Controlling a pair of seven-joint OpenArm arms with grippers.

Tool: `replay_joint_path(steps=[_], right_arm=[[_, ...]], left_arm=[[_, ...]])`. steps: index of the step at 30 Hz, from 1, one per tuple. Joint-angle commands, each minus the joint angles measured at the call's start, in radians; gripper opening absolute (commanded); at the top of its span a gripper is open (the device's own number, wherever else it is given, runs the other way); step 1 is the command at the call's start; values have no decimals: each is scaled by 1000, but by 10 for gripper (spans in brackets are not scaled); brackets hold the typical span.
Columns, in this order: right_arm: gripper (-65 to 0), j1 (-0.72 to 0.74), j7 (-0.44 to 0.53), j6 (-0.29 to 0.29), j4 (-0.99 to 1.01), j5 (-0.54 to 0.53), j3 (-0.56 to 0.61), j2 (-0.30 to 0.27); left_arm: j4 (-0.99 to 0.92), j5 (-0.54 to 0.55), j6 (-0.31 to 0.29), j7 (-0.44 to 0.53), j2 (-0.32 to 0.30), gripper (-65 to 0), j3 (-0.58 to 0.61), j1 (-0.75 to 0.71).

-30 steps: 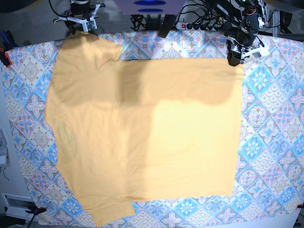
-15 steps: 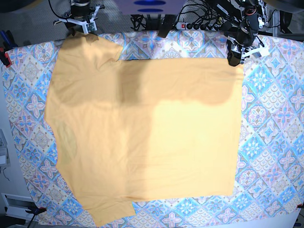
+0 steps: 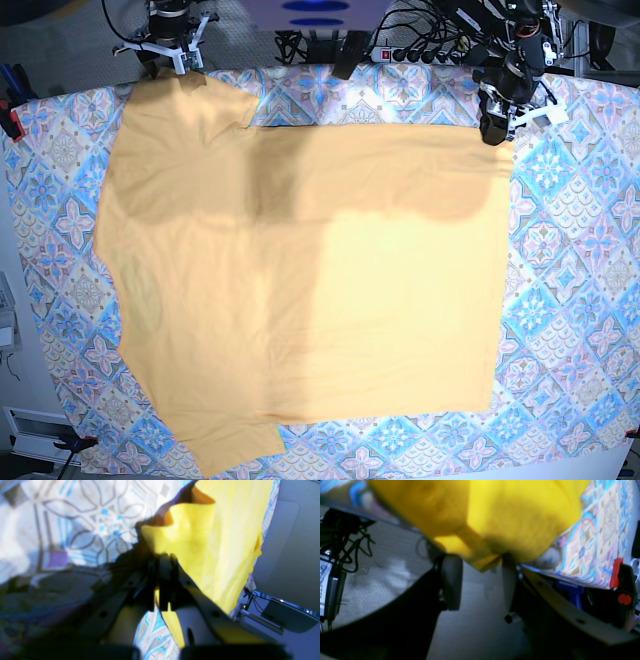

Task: Fold the T-shirt properly
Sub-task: 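Hold the shoulder edge with both grippers and tug it taut, then lift the shoulder edge with both grippers and drag it toward the robot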

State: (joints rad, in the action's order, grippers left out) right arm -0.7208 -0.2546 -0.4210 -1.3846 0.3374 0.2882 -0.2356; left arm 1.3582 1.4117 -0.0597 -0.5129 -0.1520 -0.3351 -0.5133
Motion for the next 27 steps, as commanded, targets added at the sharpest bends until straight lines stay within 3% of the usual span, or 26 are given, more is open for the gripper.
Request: replay_joint_path(steps=[1, 9, 19, 27], right_arm=[[-397, -15, 10, -12, -11, 10, -2, -5], [-411, -1, 11, -12, -11, 10, -4, -5], [-648, -3, 15, -12, -20, 10, -8, -5], [-647, -61, 41, -12, -40, 10, -10, -9]], left_arm=[[-7, -35, 48, -6, -2, -650, 4, -8], [-7, -35, 48, -6, -2, -650, 4, -8], [-7, -35, 48, -6, -1, -650, 4, -8], [-7, -35, 48, -6, -1, -650, 4, -8]])
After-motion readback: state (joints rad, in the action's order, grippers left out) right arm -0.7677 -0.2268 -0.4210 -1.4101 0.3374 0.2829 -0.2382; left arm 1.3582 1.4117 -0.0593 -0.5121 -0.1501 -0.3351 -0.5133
